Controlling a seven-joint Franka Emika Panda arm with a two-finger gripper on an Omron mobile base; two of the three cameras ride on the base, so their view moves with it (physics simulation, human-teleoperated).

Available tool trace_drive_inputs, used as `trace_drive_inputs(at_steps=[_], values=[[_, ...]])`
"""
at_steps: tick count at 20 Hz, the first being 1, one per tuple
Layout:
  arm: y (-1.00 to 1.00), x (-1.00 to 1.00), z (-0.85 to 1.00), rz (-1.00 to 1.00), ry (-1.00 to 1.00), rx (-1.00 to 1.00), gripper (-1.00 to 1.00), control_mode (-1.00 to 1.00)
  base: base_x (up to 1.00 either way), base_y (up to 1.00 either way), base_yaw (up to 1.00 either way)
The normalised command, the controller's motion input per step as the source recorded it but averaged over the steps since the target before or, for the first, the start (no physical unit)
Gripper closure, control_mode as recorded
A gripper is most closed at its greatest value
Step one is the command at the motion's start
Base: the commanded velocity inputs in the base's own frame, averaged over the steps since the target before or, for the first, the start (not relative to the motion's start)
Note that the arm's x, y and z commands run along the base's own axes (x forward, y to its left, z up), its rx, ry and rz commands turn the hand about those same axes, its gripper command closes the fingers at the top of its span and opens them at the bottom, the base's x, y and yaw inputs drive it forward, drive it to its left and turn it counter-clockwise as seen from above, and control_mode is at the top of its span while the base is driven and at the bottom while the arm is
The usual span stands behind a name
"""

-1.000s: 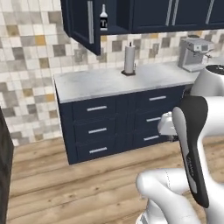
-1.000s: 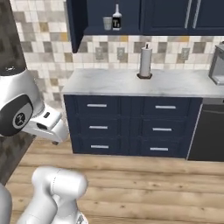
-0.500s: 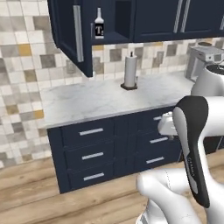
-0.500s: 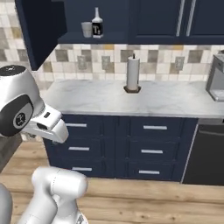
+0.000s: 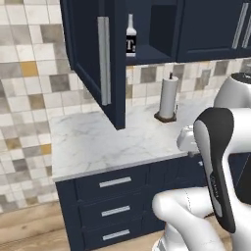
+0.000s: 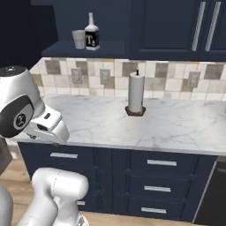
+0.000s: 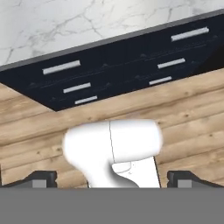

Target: There is a bowl on the dining counter. Grab a lemon wedge from the fridge and place it in the bowl. Then get the liquor bottle and glass cup from the cabinet and place them next to the bowl.

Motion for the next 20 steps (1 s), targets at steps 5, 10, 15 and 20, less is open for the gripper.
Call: trace_drive_inputs(at_steps=[5, 10, 15, 20], values=[[0.0, 0.0, 0.0, 0.0, 0.0, 0.0, -1.0, 1.0, 0.96, -0.34, 0.18], [-0.05, 0.17, 0.01, 0.07, -0.01, 0.0, -1.0, -1.0, 0.5, -0.14, 0.09], [-0.01, -0.22, 0.64, 0.16, -0.44, 0.0, -1.0, -1.0, 0.0, 0.0, 0.0], [0.0, -0.17, 0.88, 0.04, -0.52, -0.01, -1.0, -1.0, 0.0, 0.0, 0.0]])
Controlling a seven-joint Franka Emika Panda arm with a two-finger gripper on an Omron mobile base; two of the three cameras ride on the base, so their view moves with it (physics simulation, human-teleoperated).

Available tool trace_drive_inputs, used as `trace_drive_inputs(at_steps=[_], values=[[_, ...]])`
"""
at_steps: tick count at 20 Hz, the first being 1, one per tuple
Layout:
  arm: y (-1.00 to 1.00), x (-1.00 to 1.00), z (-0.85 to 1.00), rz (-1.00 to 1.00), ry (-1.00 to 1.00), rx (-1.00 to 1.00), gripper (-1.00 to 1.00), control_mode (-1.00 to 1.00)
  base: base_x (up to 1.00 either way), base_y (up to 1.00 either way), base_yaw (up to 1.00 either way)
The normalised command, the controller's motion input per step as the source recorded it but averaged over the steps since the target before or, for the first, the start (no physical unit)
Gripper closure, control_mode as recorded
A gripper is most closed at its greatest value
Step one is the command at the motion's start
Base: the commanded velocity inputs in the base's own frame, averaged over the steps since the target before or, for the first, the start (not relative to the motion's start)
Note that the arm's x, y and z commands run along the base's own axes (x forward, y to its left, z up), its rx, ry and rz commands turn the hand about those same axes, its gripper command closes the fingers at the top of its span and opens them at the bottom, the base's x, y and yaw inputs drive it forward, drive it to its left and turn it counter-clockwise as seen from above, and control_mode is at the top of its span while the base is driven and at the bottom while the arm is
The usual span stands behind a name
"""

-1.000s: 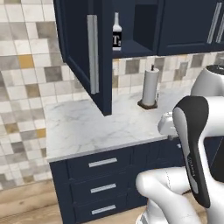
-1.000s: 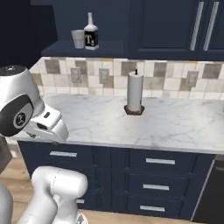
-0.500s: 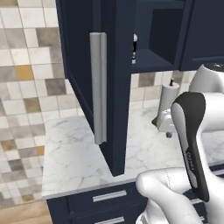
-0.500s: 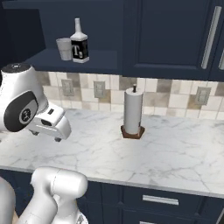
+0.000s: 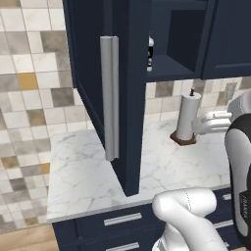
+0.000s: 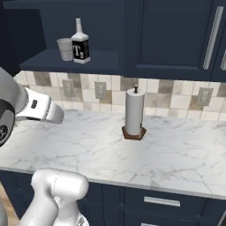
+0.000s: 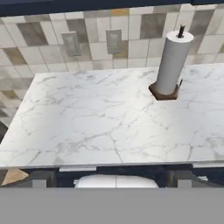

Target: There is a bowl on the dining counter. Grab a lemon wedge from the fridge and place it in the bowl. Then get the liquor bottle and glass cup from the cabinet and place them next to the bowl.

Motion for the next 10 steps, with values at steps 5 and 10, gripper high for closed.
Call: trace_drive_inputs(at_steps=[5, 10], values=[[0.0, 0.35, 0.77, 0.0, -0.22, 0.0, -1.0, -1.0, 0.0, 0.0, 0.0], [0.0, 0.6, 0.54, 0.0, -0.12, 0.0, -1.0, -1.0, 0.0, 0.0, 0.0]])
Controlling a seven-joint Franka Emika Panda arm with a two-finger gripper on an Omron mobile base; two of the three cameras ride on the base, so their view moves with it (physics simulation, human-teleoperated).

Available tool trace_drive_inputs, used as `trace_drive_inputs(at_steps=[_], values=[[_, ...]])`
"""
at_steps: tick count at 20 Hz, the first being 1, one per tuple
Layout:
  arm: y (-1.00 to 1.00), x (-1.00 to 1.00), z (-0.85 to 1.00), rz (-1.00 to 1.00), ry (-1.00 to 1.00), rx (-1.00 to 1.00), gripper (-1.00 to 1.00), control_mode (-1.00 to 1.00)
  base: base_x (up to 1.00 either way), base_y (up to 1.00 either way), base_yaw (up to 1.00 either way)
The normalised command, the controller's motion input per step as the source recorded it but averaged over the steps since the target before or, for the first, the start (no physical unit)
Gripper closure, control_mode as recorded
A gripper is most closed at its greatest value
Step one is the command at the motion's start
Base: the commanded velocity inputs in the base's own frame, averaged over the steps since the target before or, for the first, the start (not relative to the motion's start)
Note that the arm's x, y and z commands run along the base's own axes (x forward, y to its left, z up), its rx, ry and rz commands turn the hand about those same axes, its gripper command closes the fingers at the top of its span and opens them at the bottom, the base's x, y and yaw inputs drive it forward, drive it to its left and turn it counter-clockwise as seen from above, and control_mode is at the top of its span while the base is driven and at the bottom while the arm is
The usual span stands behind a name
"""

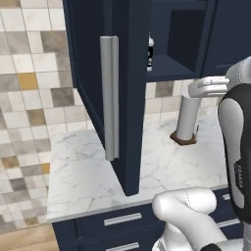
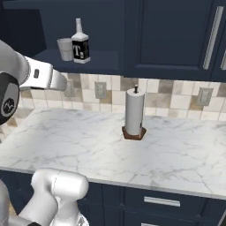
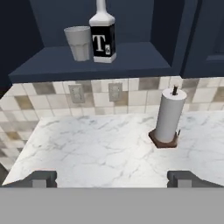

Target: There is a bowl on the dining counter. Grab a lemon wedge from the fridge and place it in the bowl. Then get the liquor bottle and glass cup from the cabinet and place them next to the bowl.

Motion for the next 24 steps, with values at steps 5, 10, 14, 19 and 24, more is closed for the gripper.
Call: trace_drive_inputs(at_steps=[5, 10, 14, 19, 24], values=[[0.02, 0.75, 0.21, 0.0, -0.17, 0.0, -1.0, -1.0, 0.0, 0.0, 0.0], [0.0, 0.56, 0.2, 0.0, -0.27, 0.0, -1.0, -1.0, 0.0, 0.0, 0.0], [0.04, 0.39, 0.36, 0.0, -0.29, 0.0, -1.0, -1.0, 0.0, 0.0, 0.0], [0.02, 0.53, 0.4, 0.0, -0.05, 0.0, -1.0, -1.0, 0.0, 0.0, 0.0], [0.07, 0.44, 0.26, 0.0, 0.0, 0.0, -1.0, -1.0, 0.0, 0.0, 0.0]])
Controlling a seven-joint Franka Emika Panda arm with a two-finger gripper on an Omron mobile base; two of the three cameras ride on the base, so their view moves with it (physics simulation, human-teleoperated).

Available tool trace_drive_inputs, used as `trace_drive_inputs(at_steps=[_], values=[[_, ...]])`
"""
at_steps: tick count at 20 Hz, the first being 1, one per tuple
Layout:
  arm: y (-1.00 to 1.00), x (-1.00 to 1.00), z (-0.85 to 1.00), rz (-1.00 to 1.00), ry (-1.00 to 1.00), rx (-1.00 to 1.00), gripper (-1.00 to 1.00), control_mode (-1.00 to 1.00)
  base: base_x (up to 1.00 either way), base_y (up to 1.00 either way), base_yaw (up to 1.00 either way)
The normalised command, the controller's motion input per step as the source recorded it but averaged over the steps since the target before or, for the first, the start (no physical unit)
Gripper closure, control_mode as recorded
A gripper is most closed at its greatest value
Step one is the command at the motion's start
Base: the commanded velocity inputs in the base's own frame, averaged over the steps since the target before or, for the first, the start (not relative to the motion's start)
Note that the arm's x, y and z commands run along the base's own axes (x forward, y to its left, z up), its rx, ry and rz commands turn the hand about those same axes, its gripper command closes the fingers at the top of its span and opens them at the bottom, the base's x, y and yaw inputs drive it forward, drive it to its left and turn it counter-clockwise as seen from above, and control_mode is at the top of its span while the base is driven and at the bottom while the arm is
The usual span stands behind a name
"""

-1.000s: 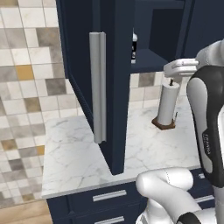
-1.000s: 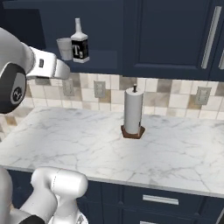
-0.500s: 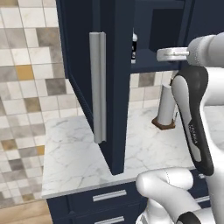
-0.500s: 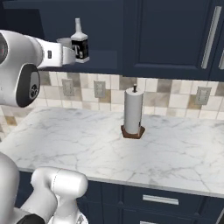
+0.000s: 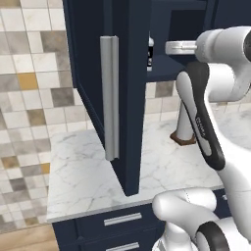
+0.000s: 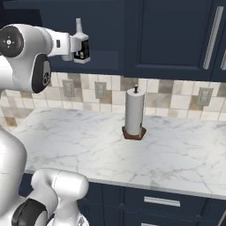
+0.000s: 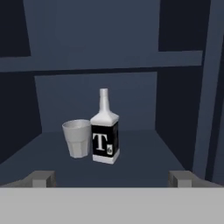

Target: There is a bowl on the dining counter. Grab a lemon wedge from the fridge and place it in the bowl. Then get the liquor bottle and glass cup from the cabinet and place them next to the bowl.

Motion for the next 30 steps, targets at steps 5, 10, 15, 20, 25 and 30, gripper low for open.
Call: trace_drive_inputs(at_steps=[5, 10, 15, 20, 25, 30], values=[[0.08, 0.44, 0.02, 0.0, 0.0, 0.0, -1.0, -1.0, 0.0, 0.0, 0.0], [0.06, 0.45, 0.0, 0.0, 0.0, 0.0, -1.0, -1.0, 0.0, 0.0, 0.0], [0.02, 0.59, 0.0, 0.0, 0.04, 0.0, -1.0, -1.0, 0.0, 0.0, 0.0], [0.02, 0.56, 0.0, 0.0, 0.13, 0.0, -1.0, -1.0, 0.0, 0.0, 0.0], [0.01, 0.37, 0.0, 0.02, 0.02, 0.0, -1.0, -1.0, 0.0, 0.0, 0.0], [0.06, 0.37, 0.0, 0.01, 0.0, 0.0, -1.0, -1.0, 0.0, 0.0, 0.0]])
